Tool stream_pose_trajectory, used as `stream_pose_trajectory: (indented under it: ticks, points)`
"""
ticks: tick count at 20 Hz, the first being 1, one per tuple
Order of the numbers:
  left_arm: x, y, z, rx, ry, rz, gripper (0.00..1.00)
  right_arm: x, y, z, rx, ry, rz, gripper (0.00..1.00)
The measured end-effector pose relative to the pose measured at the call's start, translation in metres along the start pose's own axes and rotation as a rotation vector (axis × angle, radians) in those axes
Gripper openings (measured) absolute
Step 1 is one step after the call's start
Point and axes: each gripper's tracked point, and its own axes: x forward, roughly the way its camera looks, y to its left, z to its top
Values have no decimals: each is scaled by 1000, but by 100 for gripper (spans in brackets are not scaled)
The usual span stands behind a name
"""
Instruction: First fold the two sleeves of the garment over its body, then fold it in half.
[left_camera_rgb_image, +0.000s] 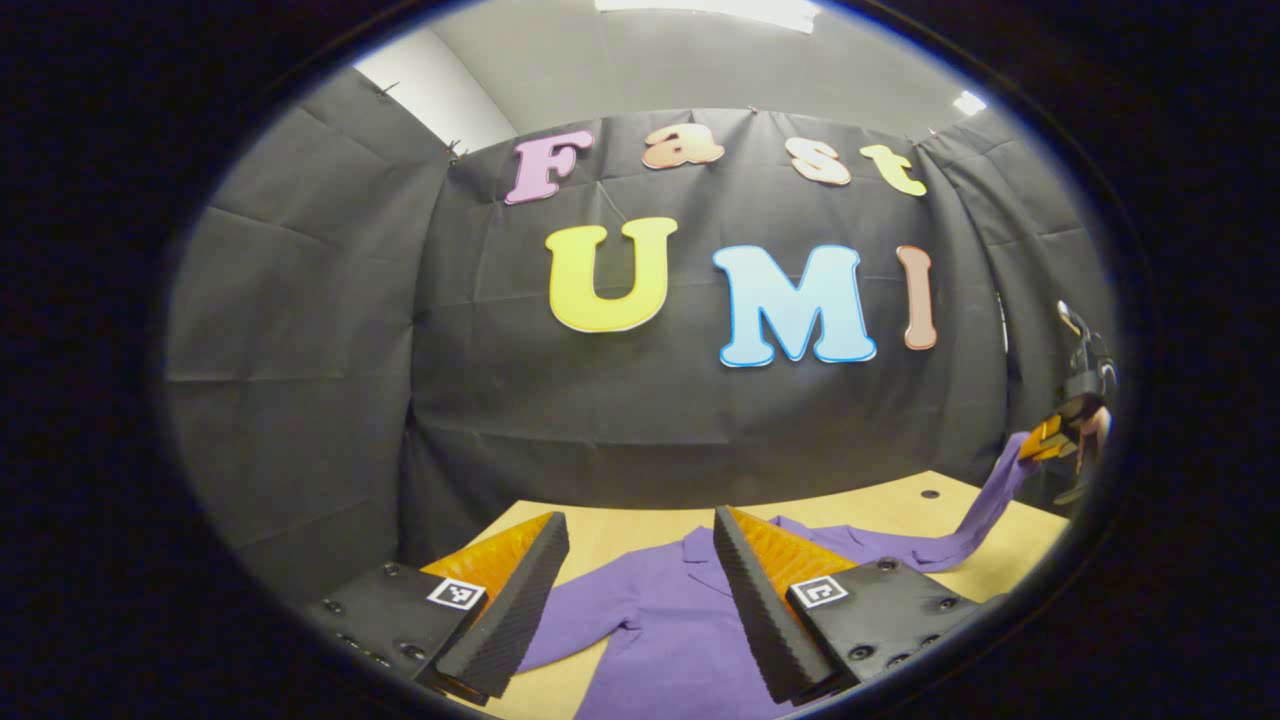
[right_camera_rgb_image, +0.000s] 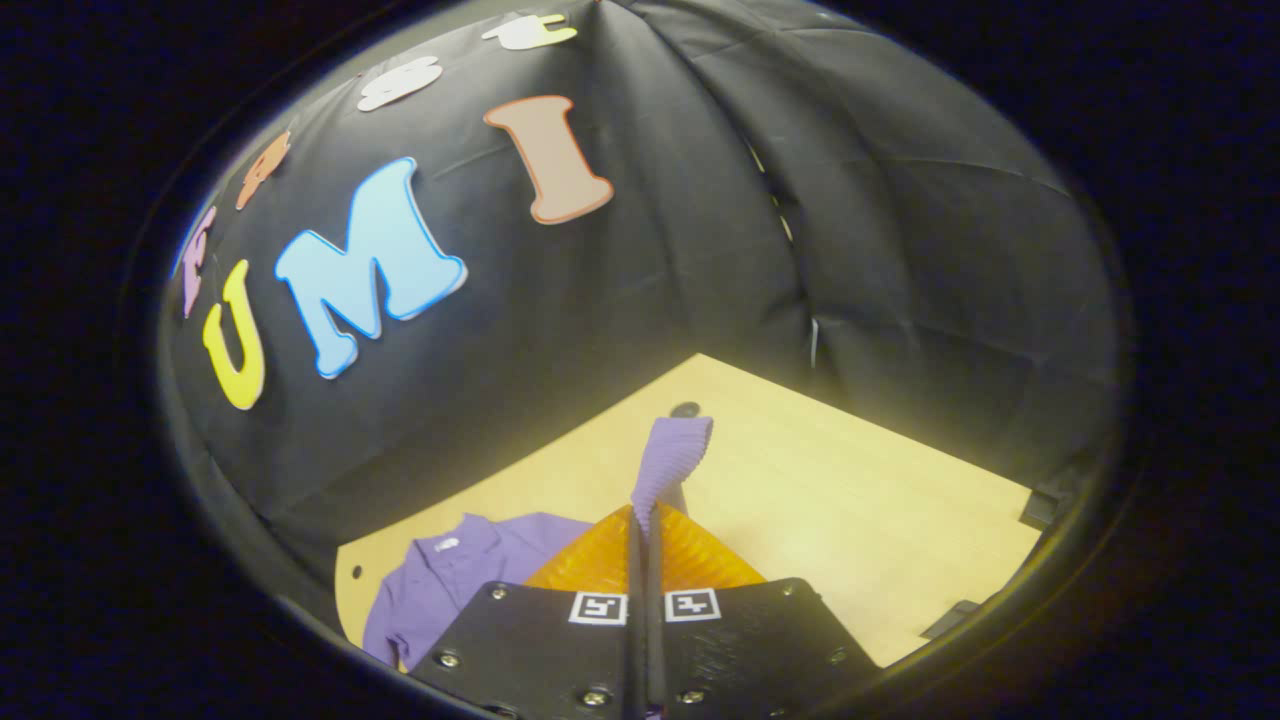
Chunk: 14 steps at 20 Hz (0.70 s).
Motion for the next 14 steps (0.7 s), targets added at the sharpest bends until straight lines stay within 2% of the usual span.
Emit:
stream_pose_trajectory:
  ticks: [6,9,11,14]
  points:
    - [-13,19,-3,-19,2,76,93,14,80,0,-33,-20,132,0]
    - [-9,26,-4,-16,14,82,94,20,108,-17,-29,-2,173,0]
    - [-4,28,-4,-24,27,45,96,22,127,-25,-22,-5,182,0]
    - [9,33,-1,-33,31,-41,94,21,152,-43,-20,-30,197,0]
